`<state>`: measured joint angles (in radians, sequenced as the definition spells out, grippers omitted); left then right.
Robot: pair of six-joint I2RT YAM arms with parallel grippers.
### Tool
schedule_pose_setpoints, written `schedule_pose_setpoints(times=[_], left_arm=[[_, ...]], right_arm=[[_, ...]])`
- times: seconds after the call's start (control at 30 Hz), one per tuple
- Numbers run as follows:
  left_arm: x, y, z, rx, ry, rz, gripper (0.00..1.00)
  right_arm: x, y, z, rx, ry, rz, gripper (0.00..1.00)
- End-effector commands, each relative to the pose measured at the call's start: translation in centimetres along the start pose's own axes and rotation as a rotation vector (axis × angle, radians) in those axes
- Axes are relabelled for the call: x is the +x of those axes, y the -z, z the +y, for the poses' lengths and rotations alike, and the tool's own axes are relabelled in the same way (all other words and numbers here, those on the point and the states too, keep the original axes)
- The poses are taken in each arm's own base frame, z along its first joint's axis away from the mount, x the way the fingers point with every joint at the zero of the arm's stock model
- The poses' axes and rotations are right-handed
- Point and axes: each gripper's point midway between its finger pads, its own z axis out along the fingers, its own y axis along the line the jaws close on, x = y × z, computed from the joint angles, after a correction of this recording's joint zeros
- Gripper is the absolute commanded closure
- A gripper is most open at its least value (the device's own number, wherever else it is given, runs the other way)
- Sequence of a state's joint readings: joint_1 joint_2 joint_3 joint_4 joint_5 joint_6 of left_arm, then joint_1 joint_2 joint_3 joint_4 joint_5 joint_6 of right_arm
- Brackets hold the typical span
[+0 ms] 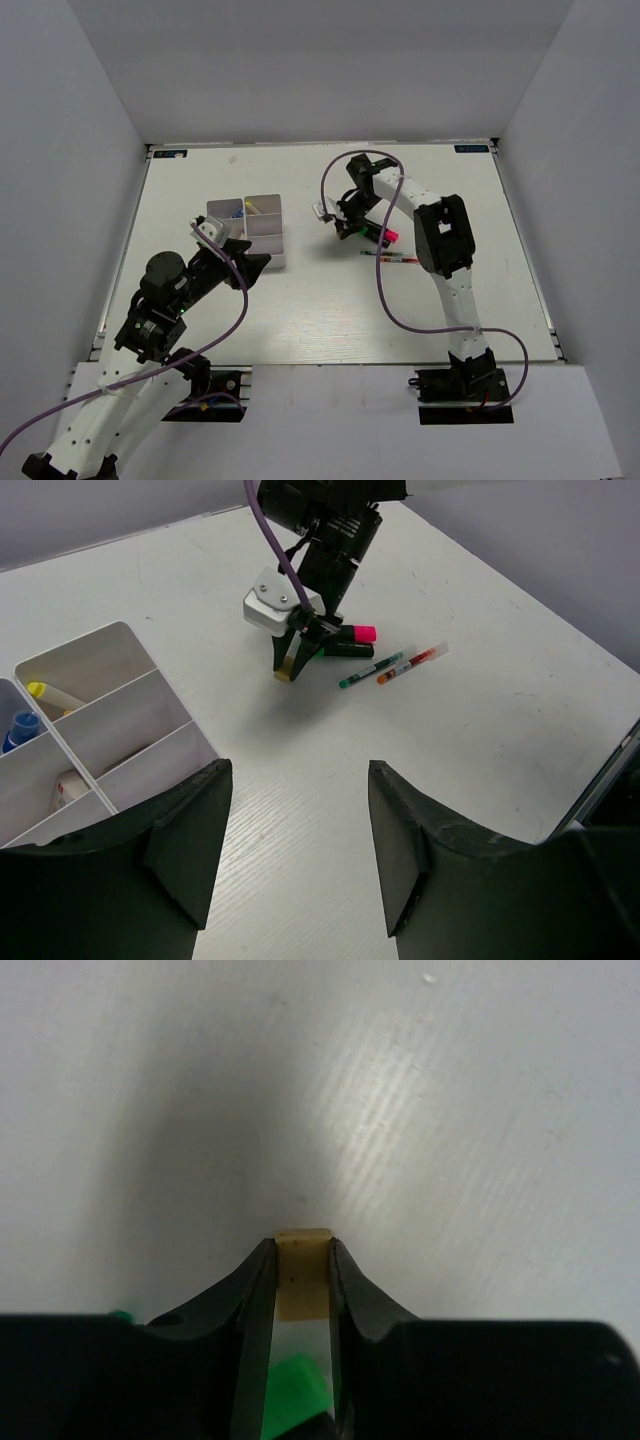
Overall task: Sort the stationery into containers
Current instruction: Pick up the stationery from the center of the board.
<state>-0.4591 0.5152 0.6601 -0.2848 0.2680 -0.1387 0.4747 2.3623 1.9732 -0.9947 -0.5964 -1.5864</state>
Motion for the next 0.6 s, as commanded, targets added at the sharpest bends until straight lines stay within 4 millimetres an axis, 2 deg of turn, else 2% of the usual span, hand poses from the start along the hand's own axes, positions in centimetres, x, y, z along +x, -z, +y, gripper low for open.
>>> schedule_pose_setpoints(times=[0.0, 0.03, 0.07, 0.1, 0.13, 0.17, 0.23, 0.27, 0.3, 0.37, 0.4, 0.47, 0.5, 0.53, 0.57], left_arm=[[-0.6, 0.2, 0.1, -0.007, -0.007, -0.016, 0.33], [-0.6, 0.2, 0.1, -0.007, -0.007, -0.016, 0.33], [-0.6, 0.2, 0.1, -0.007, -0.007, -0.016, 0.33], [-0.8, 0.4, 0.0, -0.006, -0.010, -0.025, 0.33], [-0.8, 0.4, 0.0, -0.006, -0.010, -0.025, 0.33], [-0.8, 0.4, 0.0, -0.006, -0.010, -0.025, 0.33], [-1.0, 0.6, -0.1, -0.004, -0.013, -0.035, 0.33], [-1.0, 0.6, -0.1, -0.004, -0.013, -0.035, 0.33], [-1.0, 0.6, -0.1, -0.004, -0.013, -0.035, 0.33], [-1.0, 0.6, -0.2, 0.005, -0.013, -0.034, 0.33], [-1.0, 0.6, -0.2, 0.005, -0.013, -0.034, 0.33], [-1.2, 0.7, -0.3, 0.006, -0.015, -0.043, 0.33], [-1.2, 0.7, -0.3, 0.006, -0.015, -0.043, 0.33], [-1.4, 0.9, -0.5, 0.016, -0.018, -0.050, 0.33], [-1.6, 0.9, -0.6, 0.017, -0.020, -0.059, 0.33]], right_arm=[[-5.2, 1.8, 2.7, -0.036, -0.011, -0.097, 0.94], [-6.2, 1.6, 3.0, -0.036, -0.006, -0.115, 0.94], [-7.8, 2.4, 2.1, 0.020, 0.001, -0.146, 0.95], [-9.5, 3.0, 2.0, 0.038, 0.026, -0.178, 0.95], [-10.6, 3.1, 1.6, 0.058, 0.047, -0.199, 0.95], [-12.5, 3.0, 1.6, 0.074, 0.027, -0.234, 0.95], [-14.9, 3.9, 1.2, 0.110, 0.065, -0.280, 0.95], [-16.1, 3.4, 1.5, 0.099, 0.040, -0.291, 0.95], [-17.0, 3.5, 0.5, 0.134, 0.028, -0.306, 0.95], [-18.5, 3.3, 0.1, 0.143, 0.008, -0.314, 0.95], [-19.2, 3.6, -0.8, 0.172, -0.012, -0.328, 0.95], [-19.8, 2.9, -1.1, 0.168, -0.056, -0.331, 0.95], [-20.6, 3.1, -2.0, 0.186, -0.046, -0.346, 0.95], [-21.2, 2.9, -1.9, 0.177, -0.089, -0.360, 0.95], [-21.2, 2.1, -2.2, 0.169, -0.103, -0.366, 0.95]])
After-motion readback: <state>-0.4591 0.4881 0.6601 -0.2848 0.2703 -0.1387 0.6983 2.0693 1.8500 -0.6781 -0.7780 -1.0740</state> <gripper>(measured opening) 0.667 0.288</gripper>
